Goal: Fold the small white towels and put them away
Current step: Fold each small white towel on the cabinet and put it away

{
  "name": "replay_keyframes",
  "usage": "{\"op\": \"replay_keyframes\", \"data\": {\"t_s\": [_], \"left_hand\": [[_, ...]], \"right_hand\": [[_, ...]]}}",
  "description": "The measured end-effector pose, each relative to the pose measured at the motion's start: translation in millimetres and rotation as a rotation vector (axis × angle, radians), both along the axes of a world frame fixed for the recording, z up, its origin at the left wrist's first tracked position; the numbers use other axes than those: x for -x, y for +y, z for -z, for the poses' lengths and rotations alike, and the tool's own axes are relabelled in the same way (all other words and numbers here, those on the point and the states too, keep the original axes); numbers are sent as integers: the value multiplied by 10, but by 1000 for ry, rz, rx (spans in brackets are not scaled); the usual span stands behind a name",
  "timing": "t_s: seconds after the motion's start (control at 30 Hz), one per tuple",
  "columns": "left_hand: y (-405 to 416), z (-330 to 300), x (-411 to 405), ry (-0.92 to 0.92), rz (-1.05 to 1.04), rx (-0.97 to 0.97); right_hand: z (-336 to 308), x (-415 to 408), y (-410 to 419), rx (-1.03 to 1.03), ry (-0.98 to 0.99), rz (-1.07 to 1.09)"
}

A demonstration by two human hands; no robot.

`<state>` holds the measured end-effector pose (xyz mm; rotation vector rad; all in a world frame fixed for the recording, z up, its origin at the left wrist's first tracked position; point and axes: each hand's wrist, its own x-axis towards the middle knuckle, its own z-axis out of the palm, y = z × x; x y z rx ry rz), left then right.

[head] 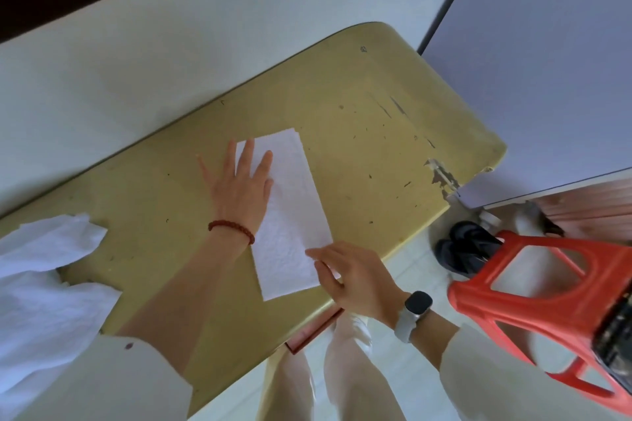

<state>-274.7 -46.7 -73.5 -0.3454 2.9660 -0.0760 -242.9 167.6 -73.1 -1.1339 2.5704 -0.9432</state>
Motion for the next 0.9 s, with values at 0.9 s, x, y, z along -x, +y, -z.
{"op": "replay_keyframes", "data": {"t_s": [0.9], "left_hand": [[65,413,-658,112,-69,-172]], "right_hand": [[-22,1521,-1242,-319,-241,444]]}}
